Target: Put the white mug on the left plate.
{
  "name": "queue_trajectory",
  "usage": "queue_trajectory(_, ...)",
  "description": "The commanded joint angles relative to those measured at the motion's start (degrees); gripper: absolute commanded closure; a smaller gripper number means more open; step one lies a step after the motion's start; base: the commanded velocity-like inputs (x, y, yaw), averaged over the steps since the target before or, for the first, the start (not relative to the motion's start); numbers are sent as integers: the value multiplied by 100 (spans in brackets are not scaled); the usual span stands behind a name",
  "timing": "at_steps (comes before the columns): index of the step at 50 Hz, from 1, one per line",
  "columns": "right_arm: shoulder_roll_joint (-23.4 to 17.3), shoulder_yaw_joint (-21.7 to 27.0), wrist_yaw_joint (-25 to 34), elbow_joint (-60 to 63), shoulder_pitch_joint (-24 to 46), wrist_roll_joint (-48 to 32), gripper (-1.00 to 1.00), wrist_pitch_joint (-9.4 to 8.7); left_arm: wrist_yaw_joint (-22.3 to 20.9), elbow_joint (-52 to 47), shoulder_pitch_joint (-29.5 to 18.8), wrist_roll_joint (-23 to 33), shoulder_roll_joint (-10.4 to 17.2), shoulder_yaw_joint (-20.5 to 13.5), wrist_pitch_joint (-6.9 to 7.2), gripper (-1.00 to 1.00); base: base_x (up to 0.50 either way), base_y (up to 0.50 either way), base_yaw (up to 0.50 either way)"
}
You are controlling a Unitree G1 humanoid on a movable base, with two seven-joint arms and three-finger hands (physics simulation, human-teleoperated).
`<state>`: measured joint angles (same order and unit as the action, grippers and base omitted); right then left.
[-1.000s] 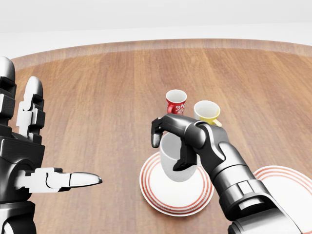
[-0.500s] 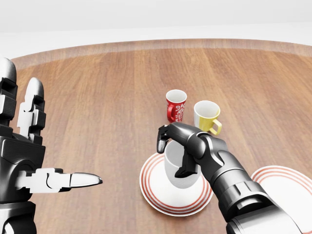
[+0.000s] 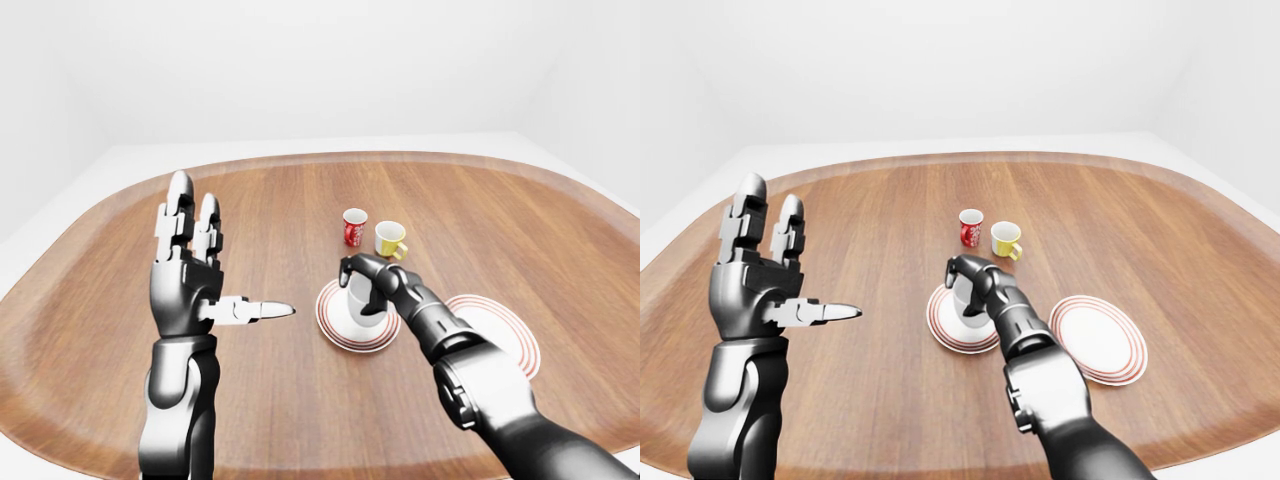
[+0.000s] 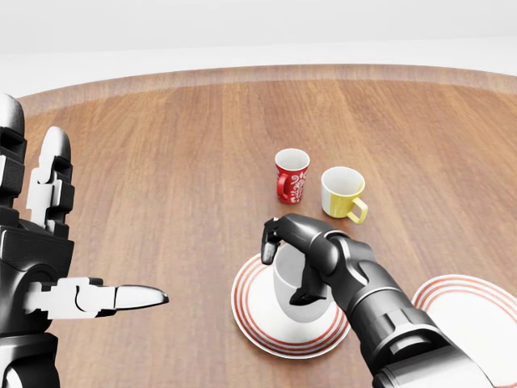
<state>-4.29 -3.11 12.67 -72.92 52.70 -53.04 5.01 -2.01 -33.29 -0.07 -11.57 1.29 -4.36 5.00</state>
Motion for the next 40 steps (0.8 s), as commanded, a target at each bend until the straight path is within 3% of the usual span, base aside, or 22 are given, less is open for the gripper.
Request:
queue_trajectory(1, 28, -60, -284, -61, -26, 754, 100, -1, 4, 12, -6, -4, 2, -6, 0, -100, 0, 0, 0)
queue_trajectory(40, 68, -76, -313, -49, -144, 728, 100, -1, 5, -1, 2, -1, 2, -8, 0, -100, 0, 0, 0)
